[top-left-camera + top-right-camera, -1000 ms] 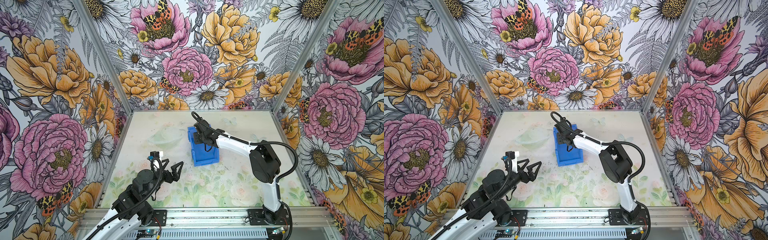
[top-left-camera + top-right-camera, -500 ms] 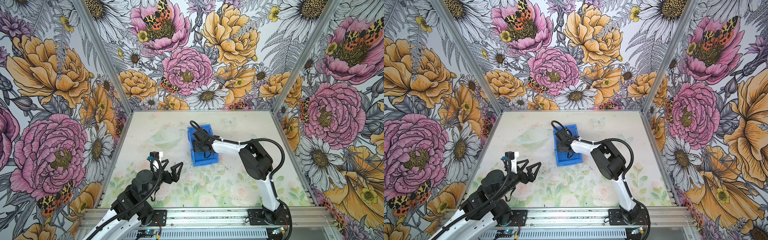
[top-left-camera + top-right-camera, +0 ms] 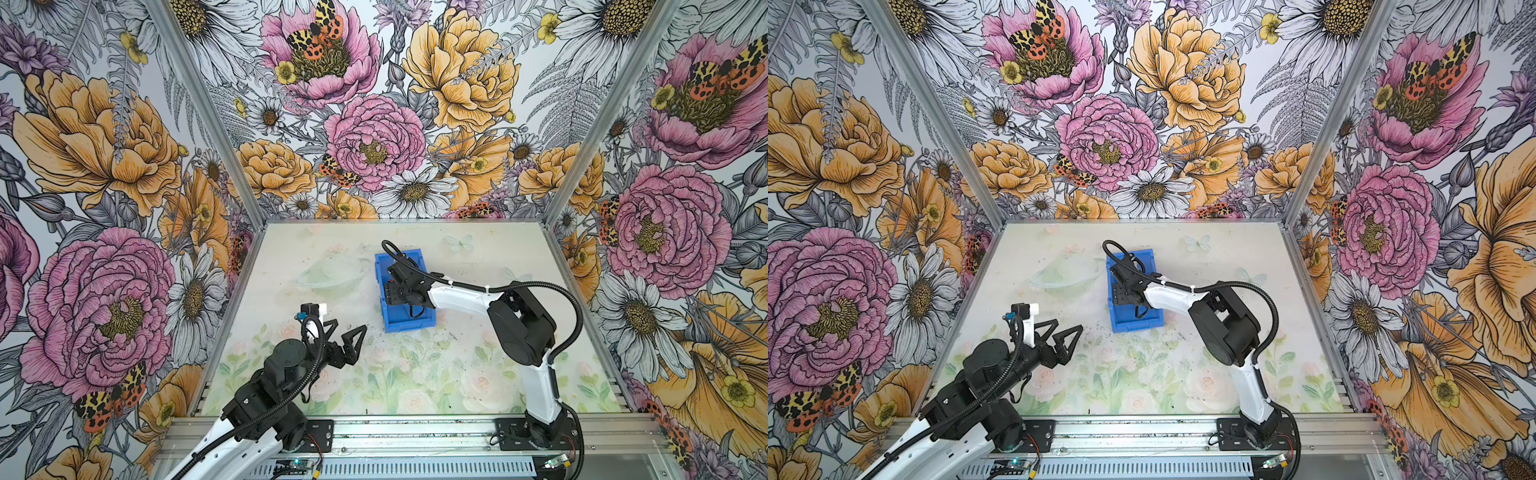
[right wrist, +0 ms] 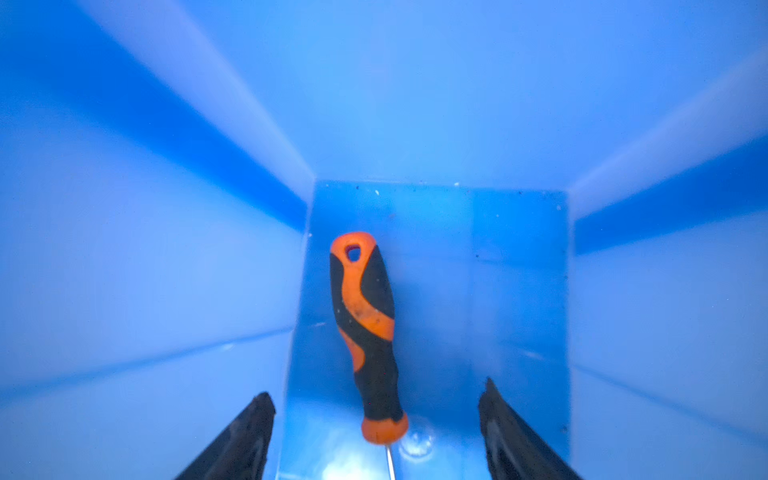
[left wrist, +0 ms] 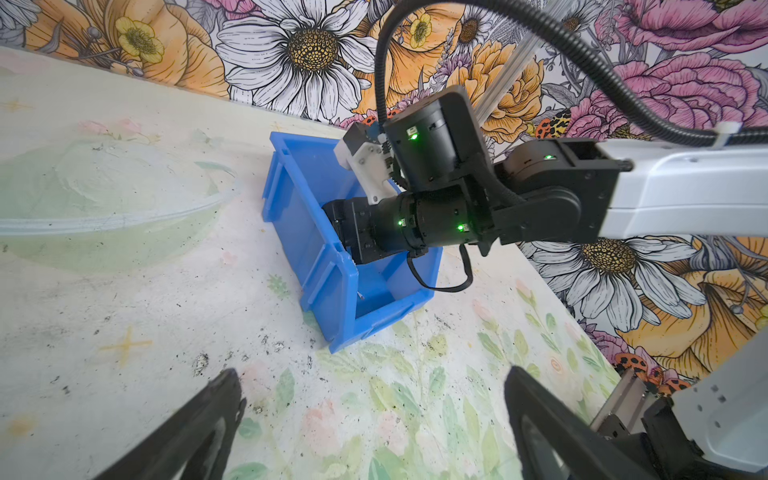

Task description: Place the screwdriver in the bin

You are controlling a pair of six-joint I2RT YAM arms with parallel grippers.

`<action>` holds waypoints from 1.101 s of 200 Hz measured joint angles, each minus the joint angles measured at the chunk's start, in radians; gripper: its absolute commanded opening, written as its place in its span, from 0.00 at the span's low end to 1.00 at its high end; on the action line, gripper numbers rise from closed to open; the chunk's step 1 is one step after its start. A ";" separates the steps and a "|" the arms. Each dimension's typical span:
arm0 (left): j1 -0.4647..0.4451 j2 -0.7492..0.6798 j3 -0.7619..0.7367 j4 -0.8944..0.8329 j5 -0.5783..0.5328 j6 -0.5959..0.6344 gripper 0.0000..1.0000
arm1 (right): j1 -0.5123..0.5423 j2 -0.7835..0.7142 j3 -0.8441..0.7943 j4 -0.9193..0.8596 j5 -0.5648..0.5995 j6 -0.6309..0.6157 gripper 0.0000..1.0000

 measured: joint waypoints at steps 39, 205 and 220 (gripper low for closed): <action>0.000 0.041 0.012 -0.026 -0.035 0.001 0.99 | 0.014 -0.171 -0.080 0.008 0.026 0.000 0.86; 0.269 0.132 0.014 0.025 -0.240 0.089 0.99 | -0.057 -1.306 -0.818 0.000 0.390 -0.130 0.99; 0.304 0.133 0.014 0.041 -0.241 0.126 0.99 | -0.084 -1.365 -0.863 -0.001 0.461 -0.150 0.99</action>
